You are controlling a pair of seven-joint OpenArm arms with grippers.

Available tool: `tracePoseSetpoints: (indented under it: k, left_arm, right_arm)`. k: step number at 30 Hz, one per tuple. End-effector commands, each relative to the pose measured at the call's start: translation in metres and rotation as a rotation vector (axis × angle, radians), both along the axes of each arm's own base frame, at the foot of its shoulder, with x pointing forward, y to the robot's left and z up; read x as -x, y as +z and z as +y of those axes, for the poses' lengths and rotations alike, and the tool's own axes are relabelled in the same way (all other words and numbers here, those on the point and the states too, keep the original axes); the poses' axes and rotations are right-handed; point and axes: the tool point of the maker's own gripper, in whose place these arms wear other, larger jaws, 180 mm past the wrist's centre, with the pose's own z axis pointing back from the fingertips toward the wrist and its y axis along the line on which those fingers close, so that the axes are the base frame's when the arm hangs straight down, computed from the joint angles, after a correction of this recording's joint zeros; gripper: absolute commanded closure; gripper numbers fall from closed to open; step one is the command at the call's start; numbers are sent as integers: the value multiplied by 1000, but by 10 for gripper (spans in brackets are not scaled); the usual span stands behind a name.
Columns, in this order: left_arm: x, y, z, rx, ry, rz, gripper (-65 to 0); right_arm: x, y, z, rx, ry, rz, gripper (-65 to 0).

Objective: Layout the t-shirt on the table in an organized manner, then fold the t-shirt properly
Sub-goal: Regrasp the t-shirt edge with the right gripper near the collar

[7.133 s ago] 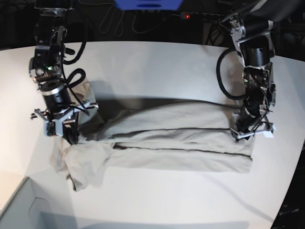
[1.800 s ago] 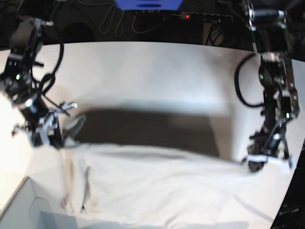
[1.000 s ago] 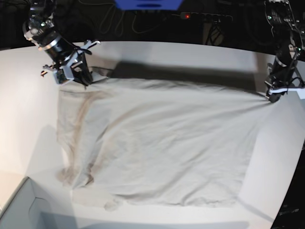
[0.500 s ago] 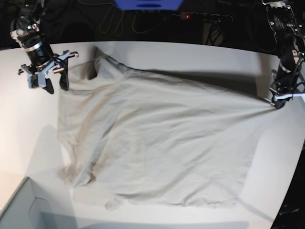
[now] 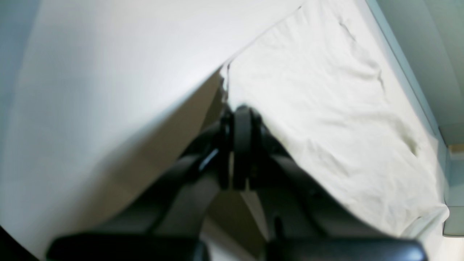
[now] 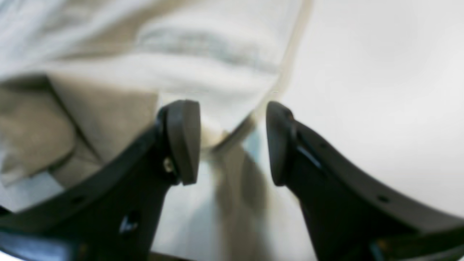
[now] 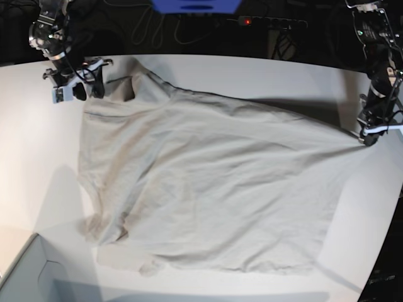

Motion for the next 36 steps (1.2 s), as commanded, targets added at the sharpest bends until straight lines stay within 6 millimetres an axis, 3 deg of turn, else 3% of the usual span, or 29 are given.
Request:
tracePoseSetpoints:
  k: [1,8,10,12,13,17,23,25,29,31,36]
  left_arm:
    - [-5,13,6,-27,4,-40,-2]
    - [-4,13,6,-27,4,-39,-2]
    - [-4,13,6,-27,4,-39,-2]
    - [-4,13,6,-27,4,-39,-2]
    - [-4,13,6,-27,4,-39,-2]
    - [-3,12,6,-25,2,-34,-2]
    - [12,3,6,-29,1,3,-2]
    - [16,-1,6,-28,1,15,-2]
    - [20,-4,6,-26,3,26,-2]
    - [20,-4,6,-26,3,26,-2]
    - [17,-2,6,-26,3,19,-2]
  right_arm:
    - [-9,10,-5,-3,-10,-48,-295]
    - [-5,5,0,-16,-7,-35,-268]
    - [-5,5,1,-18,-8,-35,-170]
    - [-6,5,0,-17,-9,-37,-28]
    - [-7,6,-3,-14,-16,-40,0]
    - [0,21,-17,26,-28,-68,0]
    - [5,76,-39,47,-121,-205,0]
    - [5,84,-39,50,-121,-225,0]
    - [8,73,-31,20,-128,-199,0]
    - [-1,61,-20,-5,-104,-164,-15]
    - [-8,22,-18,73,-39,34,-256]
